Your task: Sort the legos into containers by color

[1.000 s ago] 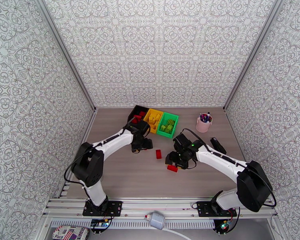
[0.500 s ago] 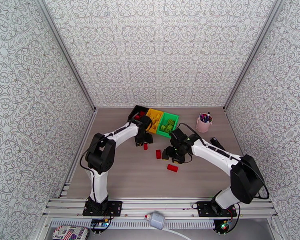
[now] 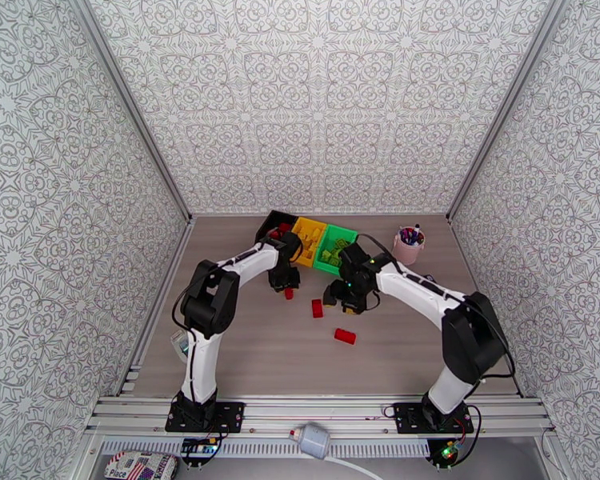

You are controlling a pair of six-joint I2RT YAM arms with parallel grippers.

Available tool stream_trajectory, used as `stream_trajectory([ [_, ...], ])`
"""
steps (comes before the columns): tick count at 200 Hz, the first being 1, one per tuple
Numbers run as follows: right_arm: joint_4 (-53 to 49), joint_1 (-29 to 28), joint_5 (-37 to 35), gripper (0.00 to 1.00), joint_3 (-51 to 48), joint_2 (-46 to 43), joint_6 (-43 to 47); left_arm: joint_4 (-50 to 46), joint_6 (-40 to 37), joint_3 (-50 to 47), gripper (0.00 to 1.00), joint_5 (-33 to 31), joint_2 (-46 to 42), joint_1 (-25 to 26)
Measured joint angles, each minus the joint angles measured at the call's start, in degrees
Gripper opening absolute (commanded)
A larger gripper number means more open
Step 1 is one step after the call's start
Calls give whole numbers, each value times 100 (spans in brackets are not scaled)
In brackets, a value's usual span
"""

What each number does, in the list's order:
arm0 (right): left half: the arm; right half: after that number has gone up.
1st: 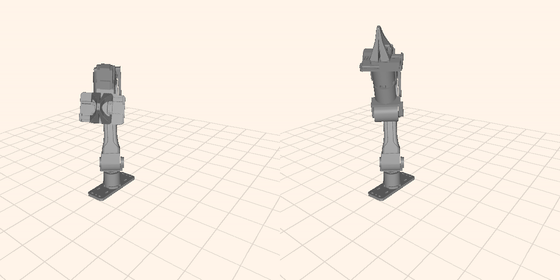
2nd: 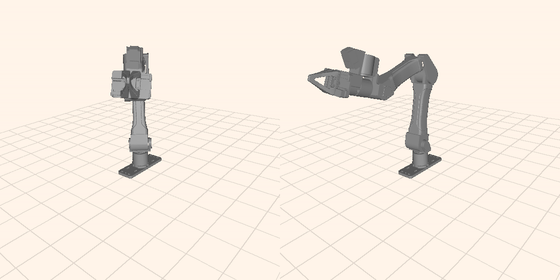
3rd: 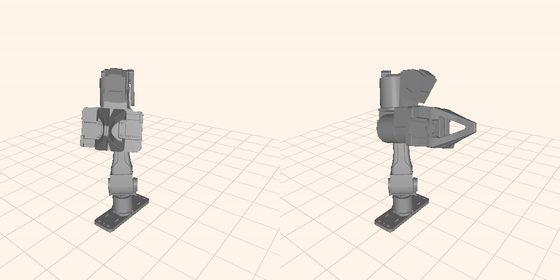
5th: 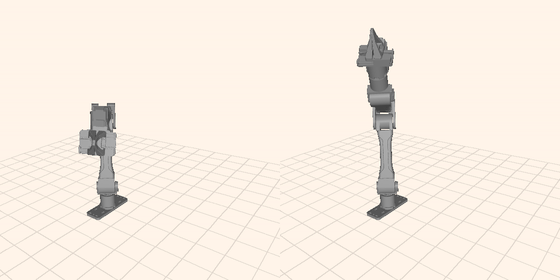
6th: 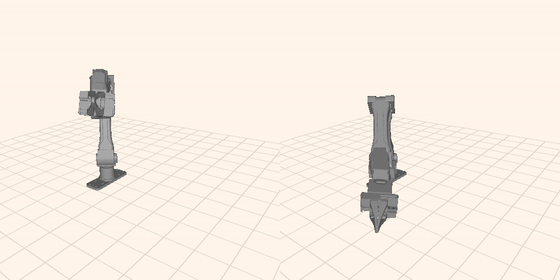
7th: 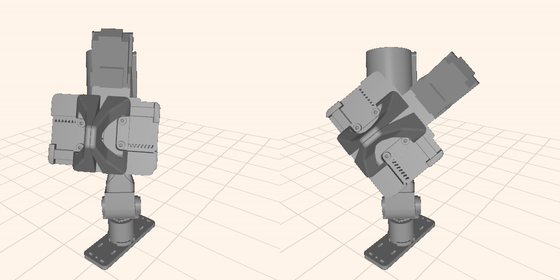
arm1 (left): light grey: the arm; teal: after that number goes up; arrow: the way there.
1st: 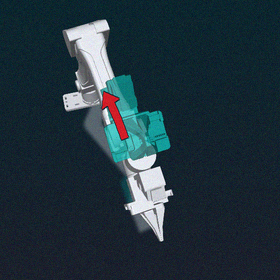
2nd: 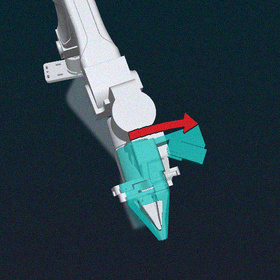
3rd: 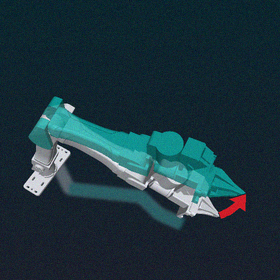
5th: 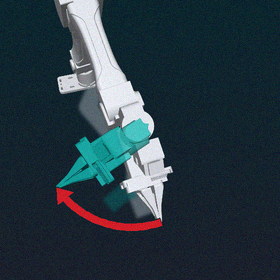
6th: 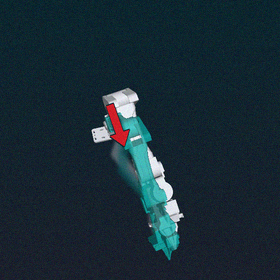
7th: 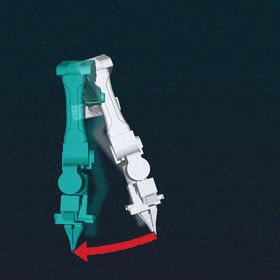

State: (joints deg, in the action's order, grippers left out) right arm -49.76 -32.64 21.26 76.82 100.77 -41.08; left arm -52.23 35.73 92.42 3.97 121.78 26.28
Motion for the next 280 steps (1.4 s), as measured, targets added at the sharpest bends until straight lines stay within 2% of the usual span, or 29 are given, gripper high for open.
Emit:
stream_trajectory([
  [37,-205,22,166,63,1005,619,212,-66,-35,92,29,2,-369,-155],
  [80,-562,162,343,63,2535,1464,468,-107,-221,833,28,2,-518,-780],
  [101,-765,297,380,63,3143,1790,560,-149,-348,1458,29,33,-387,-1064],
  [125,-1021,498,450,63,3709,2098,651,-269,-527,2712,30,96,195,-1314],
  [147,-1187,691,466,63,3954,2208,688,-382,-706,3912,38,195,979,-1460],
  [155,-1244,754,474,63,3989,2208,702,-483,-748,4332,45,247,1292,-1508],
  [165,-1285,822,474,63,4017,2208,706,-595,-750,4752,59,308,1622,-1552],
  [182,-1342,925,474,63,4022,2208,708,-765,-804,5268,67,426,2129,-1641],
  [226,-1399,999,474,63,3991,2208,708,-863,-901,5123,70,621,2210,-1716],
  [280,-1364,999,466,63,3373,1956,754,-476,-890,3058,72,555,881,-1342],
])
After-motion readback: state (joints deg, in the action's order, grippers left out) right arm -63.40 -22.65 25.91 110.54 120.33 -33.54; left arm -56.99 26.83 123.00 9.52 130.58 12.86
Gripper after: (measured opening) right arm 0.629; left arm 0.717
